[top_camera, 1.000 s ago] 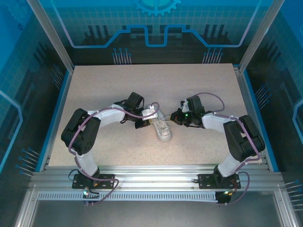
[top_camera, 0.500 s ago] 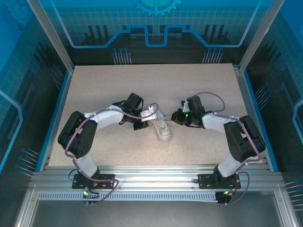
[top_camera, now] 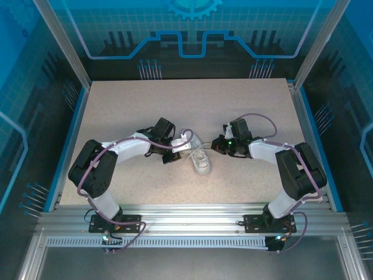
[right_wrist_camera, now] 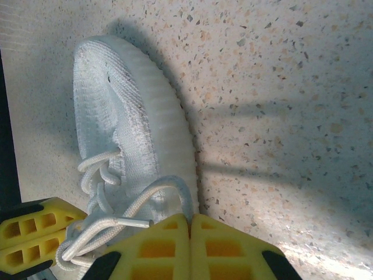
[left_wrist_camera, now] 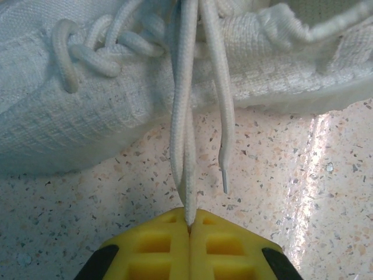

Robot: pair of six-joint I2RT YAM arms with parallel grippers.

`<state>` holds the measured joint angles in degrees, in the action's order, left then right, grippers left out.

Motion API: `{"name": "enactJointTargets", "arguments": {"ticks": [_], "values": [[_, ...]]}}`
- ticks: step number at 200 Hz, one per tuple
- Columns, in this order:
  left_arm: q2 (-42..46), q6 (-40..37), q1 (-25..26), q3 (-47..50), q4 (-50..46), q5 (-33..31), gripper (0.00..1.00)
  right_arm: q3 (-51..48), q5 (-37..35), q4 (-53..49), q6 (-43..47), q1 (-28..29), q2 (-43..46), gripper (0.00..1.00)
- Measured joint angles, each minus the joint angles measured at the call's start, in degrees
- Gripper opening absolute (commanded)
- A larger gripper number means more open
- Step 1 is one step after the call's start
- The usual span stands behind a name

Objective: Tie the shoes

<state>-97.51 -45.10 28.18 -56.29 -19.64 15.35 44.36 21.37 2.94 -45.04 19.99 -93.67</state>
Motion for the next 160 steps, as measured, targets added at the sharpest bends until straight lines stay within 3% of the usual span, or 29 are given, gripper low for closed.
{"name": "enactJointTargets", "arguments": {"ticks": [160], "values": [[0.1, 2.8, 0.5, 2.6, 0.4, -1.3, 0.00, 0.3, -1.5, -2.5, 5.0, -0.1, -3.1, 0.00]]}}
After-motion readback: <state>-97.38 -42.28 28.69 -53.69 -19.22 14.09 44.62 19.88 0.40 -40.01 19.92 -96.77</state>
